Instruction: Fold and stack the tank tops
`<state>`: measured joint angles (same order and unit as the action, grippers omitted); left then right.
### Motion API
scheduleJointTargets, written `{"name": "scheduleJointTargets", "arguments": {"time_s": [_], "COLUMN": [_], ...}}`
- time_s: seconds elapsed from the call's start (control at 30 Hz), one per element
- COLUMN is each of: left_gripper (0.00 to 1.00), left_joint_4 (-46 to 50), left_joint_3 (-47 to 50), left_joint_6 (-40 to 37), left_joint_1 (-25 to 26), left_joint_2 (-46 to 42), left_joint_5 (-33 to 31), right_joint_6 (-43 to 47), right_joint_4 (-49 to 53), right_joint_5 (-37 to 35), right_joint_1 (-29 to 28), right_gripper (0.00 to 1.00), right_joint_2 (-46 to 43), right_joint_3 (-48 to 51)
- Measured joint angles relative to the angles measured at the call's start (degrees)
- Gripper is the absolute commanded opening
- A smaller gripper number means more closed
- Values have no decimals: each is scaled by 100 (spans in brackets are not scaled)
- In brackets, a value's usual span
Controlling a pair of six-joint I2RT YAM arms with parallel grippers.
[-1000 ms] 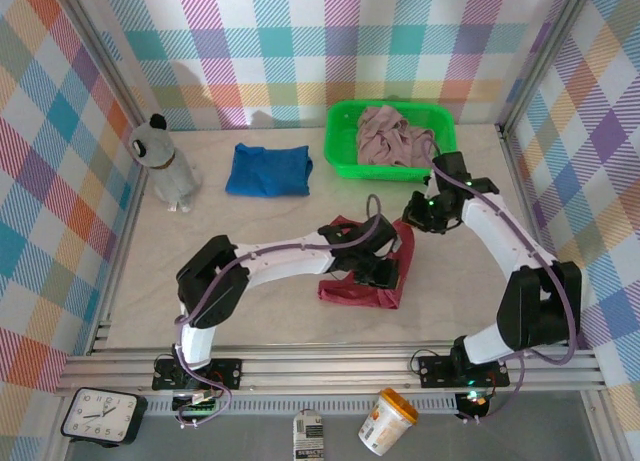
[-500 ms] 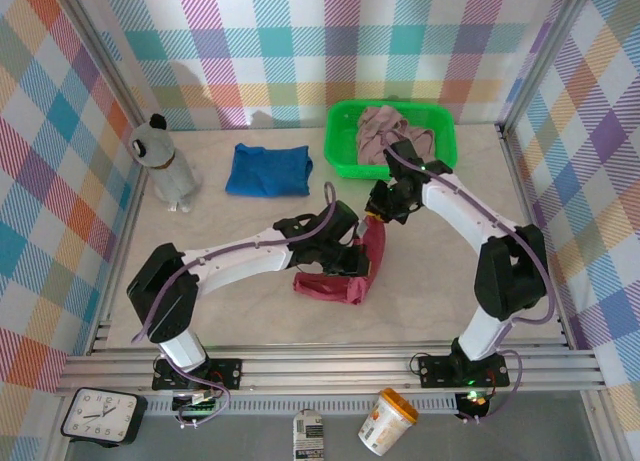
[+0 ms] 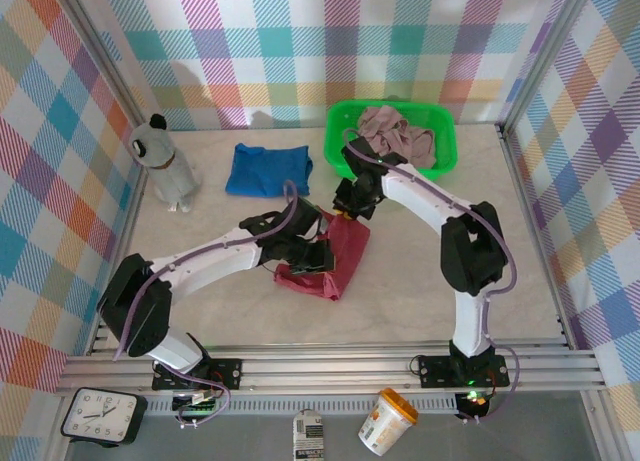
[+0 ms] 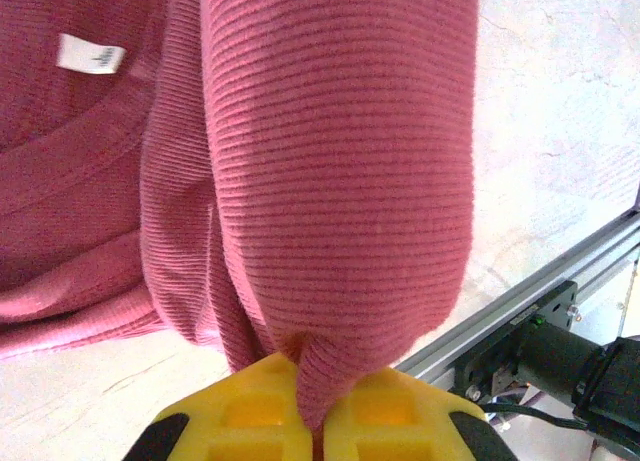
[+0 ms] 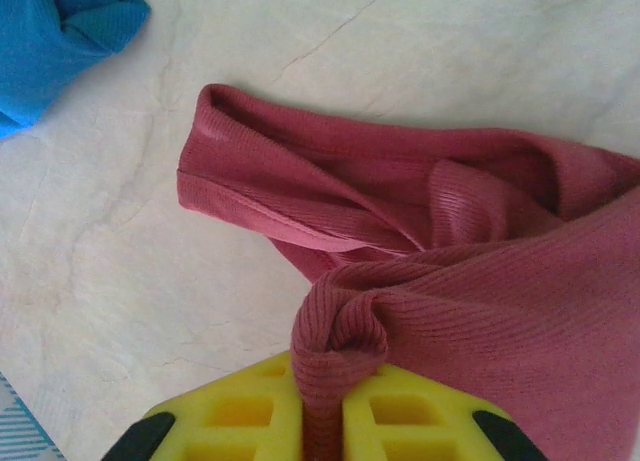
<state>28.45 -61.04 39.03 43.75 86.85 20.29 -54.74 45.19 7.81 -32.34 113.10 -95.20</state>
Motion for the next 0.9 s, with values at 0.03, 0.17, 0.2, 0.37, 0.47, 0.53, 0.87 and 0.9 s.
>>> {"name": "scheduleJointTargets", "arguments": {"time_s": [0.03, 0.17, 0.2, 0.37, 0.47, 0.53, 0.87, 0.9], "left_gripper": [9, 9, 9, 10, 10, 10, 11, 11], "left_joint_4": [37, 310, 389, 780, 955, 1075, 1423, 1449], "left_joint_3": [63, 175, 175, 175, 175, 168, 114, 114], "left_joint_6": [-9, -175, -249, -568, -782, -938, -1381, -1401], "left_joint_1": [-83, -476, -557, -931, -1161, -1274, -1598, -1633], "left_joint_2": [-90, -271, -271, -271, -271, -269, 61, 103], "left_joint_5": [-4, -83, -125, -308, -516, -684, -1510, -1600], "right_joint_6": [-26, -142, -164, -297, -350, -352, -348, -328], "right_joint_4": [4, -155, -208, -619, -1012, -1287, -2614, -2715], "right_joint_5": [4, 57, 76, 256, 398, 494, 1093, 1147], "right_joint_1": [-37, -162, -192, -280, -350, -380, -555, -577], "right_gripper": [17, 18, 18, 19, 19, 19, 23, 24], "right_joint_2": [81, 343, 404, 675, 839, 964, 1506, 1587], "right_joint_3": [-87, -339, -387, -568, -570, -570, -608, -658]}}
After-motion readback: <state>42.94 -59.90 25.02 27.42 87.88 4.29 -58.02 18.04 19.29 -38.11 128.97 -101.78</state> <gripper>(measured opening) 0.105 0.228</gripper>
